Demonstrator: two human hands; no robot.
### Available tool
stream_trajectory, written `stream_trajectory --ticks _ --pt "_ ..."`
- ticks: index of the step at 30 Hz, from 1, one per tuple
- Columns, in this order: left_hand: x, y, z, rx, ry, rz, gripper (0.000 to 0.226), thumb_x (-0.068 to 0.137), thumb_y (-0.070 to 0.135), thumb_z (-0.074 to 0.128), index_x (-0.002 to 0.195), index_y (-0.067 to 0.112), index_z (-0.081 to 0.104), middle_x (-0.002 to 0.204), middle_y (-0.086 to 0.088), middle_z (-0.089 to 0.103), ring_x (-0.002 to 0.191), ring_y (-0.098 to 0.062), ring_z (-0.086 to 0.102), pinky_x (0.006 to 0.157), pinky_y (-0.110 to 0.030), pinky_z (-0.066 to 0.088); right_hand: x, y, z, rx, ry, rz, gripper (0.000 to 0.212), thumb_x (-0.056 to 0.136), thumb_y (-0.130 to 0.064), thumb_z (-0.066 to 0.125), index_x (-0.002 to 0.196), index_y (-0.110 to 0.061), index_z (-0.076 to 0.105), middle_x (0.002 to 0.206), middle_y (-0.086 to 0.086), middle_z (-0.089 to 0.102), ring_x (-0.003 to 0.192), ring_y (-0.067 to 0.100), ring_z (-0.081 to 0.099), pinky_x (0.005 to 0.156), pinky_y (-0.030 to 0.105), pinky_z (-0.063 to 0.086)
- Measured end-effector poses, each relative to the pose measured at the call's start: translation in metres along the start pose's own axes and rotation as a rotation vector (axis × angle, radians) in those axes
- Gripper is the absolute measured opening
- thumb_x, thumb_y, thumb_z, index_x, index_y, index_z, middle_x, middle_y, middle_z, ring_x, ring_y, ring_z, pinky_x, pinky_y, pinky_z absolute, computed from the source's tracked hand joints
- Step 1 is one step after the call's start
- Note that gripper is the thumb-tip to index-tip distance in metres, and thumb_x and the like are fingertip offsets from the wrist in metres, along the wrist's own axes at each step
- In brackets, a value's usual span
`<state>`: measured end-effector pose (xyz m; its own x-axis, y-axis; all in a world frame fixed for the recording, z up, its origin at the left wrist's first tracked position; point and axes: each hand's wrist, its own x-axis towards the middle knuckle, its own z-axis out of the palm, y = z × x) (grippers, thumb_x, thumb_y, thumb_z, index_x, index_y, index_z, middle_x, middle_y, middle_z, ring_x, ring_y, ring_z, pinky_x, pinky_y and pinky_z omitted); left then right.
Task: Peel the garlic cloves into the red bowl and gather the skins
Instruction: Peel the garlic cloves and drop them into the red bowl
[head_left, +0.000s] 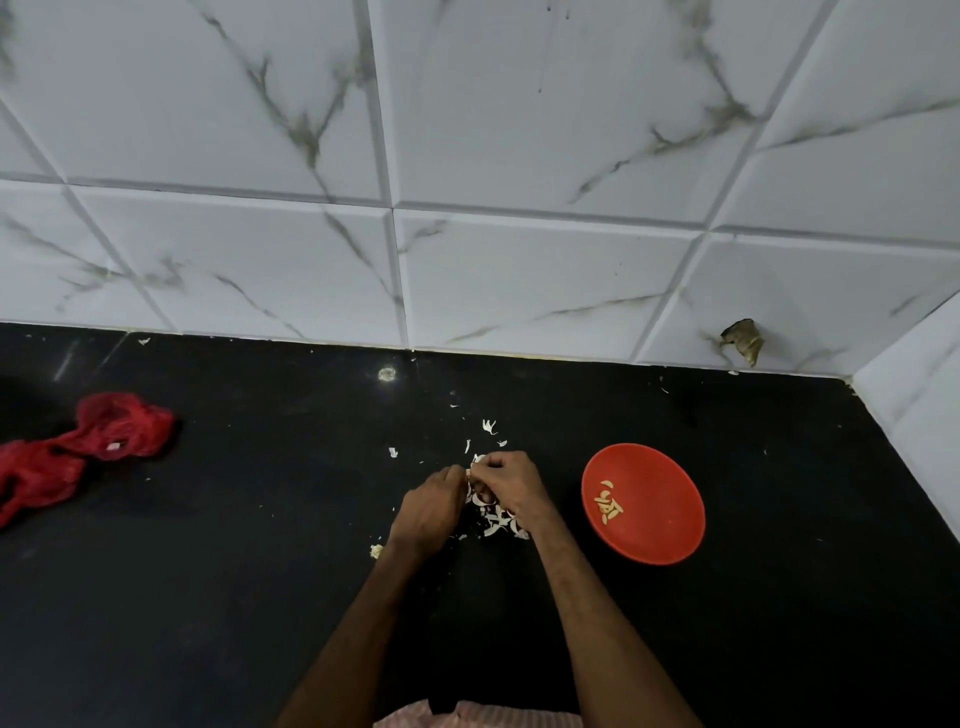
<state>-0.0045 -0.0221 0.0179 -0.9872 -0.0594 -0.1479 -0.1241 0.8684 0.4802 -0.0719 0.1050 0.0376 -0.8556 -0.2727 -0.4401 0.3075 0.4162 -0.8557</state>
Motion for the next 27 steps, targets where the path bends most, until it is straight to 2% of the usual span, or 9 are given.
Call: stream_trajectory --ticks 5,7,9,12,14,17,22,27 --pt "0.004 -0.003 -0.004 -0.093 -0.006 -0.024 0.027 0.107 0.035 0.032 0.103 0.018 0.053 0.104 -0.001 0.064 0.095 -0.023 0.061 0.080 -0.039 0.047 0.001 -0.004 -0.002 0.013 -0.024 -0.007 0.012 0.083 -0.011 0.066 0.077 -0.006 0.075 0.065 0.004 0.069 0.054 0.012 0.054 0.046 0.019 0.039" --pt "0.009 -0.003 -0.006 -0.151 -0.001 -0.035 0.031 0.106 0.041 0.034 0.100 0.020 0.057 0.101 0.004 0.064 0.094 -0.019 0.061 0.079 -0.036 0.045 0.002 -0.008 -0.004 0.035 -0.026 -0.023 0.013 0.084 -0.010 0.064 0.075 -0.007 0.074 0.070 0.010 0.072 0.062 0.018 0.058 0.050 0.021 0.041" --pt "0.014 -0.005 -0.005 -0.226 0.031 -0.025 0.030 0.104 0.043 0.040 0.099 0.022 0.061 0.097 0.008 0.063 0.091 -0.014 0.061 0.078 -0.035 0.047 0.003 -0.011 -0.006 0.026 -0.020 -0.036 0.015 0.086 -0.010 0.063 0.075 -0.011 0.073 0.078 0.014 0.073 0.064 0.014 0.060 0.053 0.020 0.042" --pt "0.019 -0.011 -0.001 -0.399 0.114 -0.001 0.017 0.101 0.038 0.052 0.102 0.024 0.062 0.092 0.010 0.066 0.084 -0.008 0.063 0.075 -0.035 0.052 0.003 -0.013 -0.008 0.013 -0.022 -0.039 0.016 0.088 -0.013 0.064 0.076 -0.015 0.073 0.073 0.001 0.071 0.055 0.000 0.055 0.055 0.018 0.043" --pt "0.020 -0.011 -0.001 -0.510 0.179 0.016 0.009 0.097 0.027 0.062 0.105 0.022 0.063 0.090 0.009 0.070 0.082 -0.006 0.067 0.073 -0.031 0.055 0.005 -0.013 -0.008 0.020 -0.018 -0.042 0.015 0.089 -0.013 0.063 0.077 -0.014 0.073 0.071 -0.002 0.070 0.053 -0.002 0.054 0.055 0.017 0.043" --pt "0.021 -0.007 -0.003 -0.626 0.220 -0.022 0.005 0.093 0.021 0.068 0.097 0.019 0.066 0.081 0.006 0.071 0.070 -0.004 0.064 0.064 -0.026 0.051 0.006 -0.013 -0.008 0.035 0.002 -0.055 0.015 0.087 -0.012 0.063 0.076 -0.012 0.074 0.071 0.001 0.071 0.061 0.003 0.059 0.057 0.017 0.043" --pt "0.025 -0.009 0.004 -0.845 0.143 -0.143 0.010 0.098 0.017 0.061 0.094 0.011 0.068 0.066 -0.001 0.062 0.050 -0.007 0.046 0.050 -0.026 0.038 0.006 -0.016 -0.006 0.075 0.000 -0.052 0.014 0.087 -0.008 0.061 0.081 -0.006 0.074 0.070 0.000 0.070 0.058 0.000 0.061 0.055 0.012 0.043" --pt "0.029 -0.009 0.005 -0.781 0.101 -0.166 0.018 0.100 0.021 0.058 0.085 0.011 0.064 0.061 0.006 0.054 0.055 -0.008 0.044 0.055 -0.030 0.038 0.008 -0.012 -0.006 0.083 0.011 -0.029 0.015 0.088 -0.010 0.062 0.083 -0.001 0.073 0.071 0.003 0.069 0.064 0.008 0.059 0.058 0.018 0.044"
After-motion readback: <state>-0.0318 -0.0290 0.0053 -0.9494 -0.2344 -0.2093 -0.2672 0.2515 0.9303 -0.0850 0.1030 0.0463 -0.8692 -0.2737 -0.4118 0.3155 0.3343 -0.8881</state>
